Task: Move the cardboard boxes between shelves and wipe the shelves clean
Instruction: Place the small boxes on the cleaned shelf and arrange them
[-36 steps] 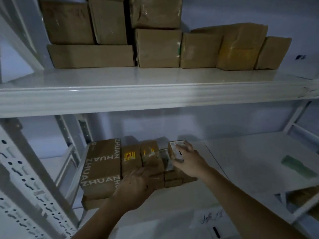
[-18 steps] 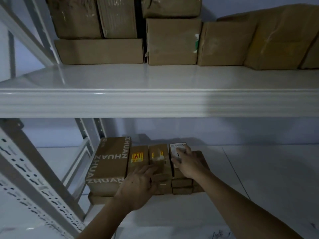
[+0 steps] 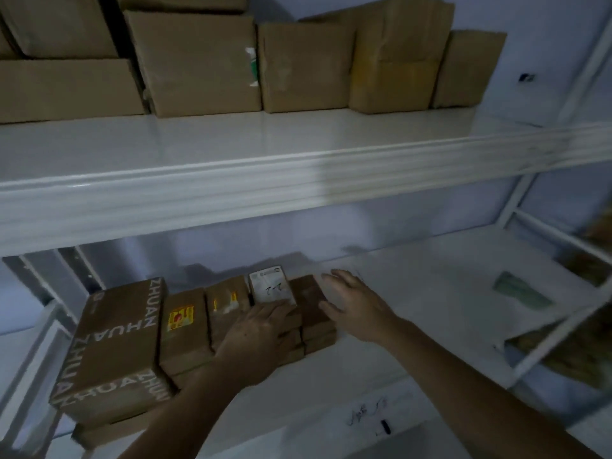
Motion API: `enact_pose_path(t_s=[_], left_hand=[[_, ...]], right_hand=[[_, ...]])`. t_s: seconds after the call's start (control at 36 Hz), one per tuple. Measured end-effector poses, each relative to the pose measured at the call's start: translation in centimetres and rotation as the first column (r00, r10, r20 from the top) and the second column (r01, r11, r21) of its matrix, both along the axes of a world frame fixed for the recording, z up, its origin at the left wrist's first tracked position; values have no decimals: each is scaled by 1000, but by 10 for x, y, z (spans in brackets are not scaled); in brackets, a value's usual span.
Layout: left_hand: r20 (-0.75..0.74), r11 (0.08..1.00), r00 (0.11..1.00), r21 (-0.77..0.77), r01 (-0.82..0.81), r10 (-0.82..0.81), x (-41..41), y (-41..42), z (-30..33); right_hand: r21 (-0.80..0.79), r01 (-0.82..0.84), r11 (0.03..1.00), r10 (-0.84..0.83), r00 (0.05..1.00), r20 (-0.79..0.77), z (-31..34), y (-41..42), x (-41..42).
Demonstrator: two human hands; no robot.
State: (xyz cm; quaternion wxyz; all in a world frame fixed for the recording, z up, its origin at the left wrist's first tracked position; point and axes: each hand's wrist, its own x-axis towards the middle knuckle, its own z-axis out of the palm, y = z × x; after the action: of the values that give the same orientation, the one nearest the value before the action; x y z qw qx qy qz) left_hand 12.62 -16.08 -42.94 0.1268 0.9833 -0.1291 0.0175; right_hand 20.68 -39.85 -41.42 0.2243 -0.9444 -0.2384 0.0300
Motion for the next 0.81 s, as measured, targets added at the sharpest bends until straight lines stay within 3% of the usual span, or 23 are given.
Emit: enact_pose_path(t_s=[0.17,0.31,0.53,0.81], left_hand=[[-22,980,980,13,199,-199,42,-98,2],[-78,978,976,-63,198,-203,62,-192,-1],[-142,970,959,-53,238,-244,104,-335,-25],[-163,965,952,-47,256,-261,148,-441,-49]], right_hand=[[-53,103,993,-105,994,-26,3,-118,-15],[-83,192,978,-198,978,-65,-11,-219,-19],[-178,240,954,-263,958,-117,-51,-364,12],[-257,301,918,-346,926,-151,-97,-475,83]])
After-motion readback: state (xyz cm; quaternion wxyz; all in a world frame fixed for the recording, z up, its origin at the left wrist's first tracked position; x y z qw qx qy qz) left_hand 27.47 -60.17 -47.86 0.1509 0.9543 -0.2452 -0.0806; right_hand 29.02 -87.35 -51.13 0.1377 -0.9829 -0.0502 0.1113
